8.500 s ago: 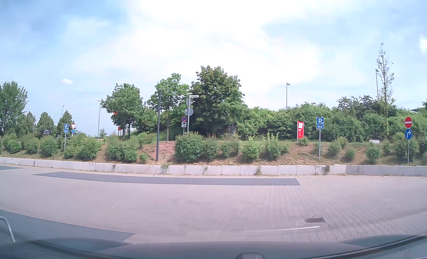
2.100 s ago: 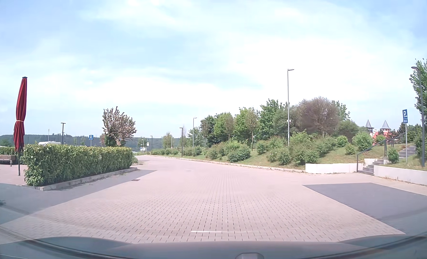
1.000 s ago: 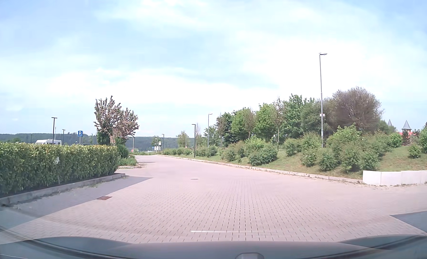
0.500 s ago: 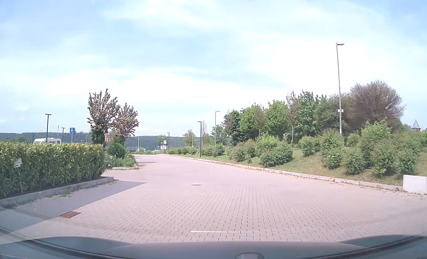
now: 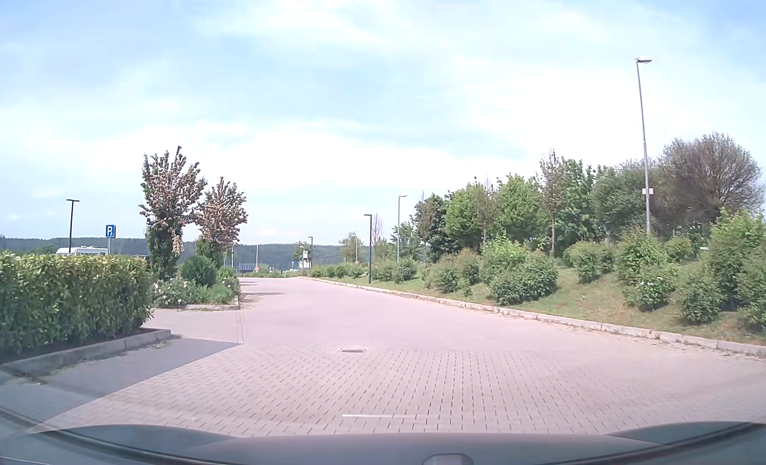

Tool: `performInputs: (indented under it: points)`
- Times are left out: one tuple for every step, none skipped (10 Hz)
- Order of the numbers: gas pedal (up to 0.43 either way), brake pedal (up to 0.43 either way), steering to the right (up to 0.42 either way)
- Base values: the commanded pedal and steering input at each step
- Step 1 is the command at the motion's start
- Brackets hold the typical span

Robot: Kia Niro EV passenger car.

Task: Follow the waypoints while adhering to traffic rules and regulations

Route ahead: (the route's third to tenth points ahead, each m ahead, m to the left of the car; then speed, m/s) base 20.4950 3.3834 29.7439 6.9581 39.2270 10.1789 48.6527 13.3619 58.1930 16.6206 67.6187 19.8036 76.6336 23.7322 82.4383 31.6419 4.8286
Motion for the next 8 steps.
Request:
performInputs:
  points:
    - [0.047, 0.000, -0.043]
    - [0.047, 0.000, -0.043]
    - [0.047, 0.000, -0.042]
    - [0.047, 0.000, -0.041]
    - [0.047, 0.000, -0.039]
    - [0.047, 0.000, -0.039]
    - [0.047, 0.000, -0.039]
    - [0.047, 0.000, -0.040]
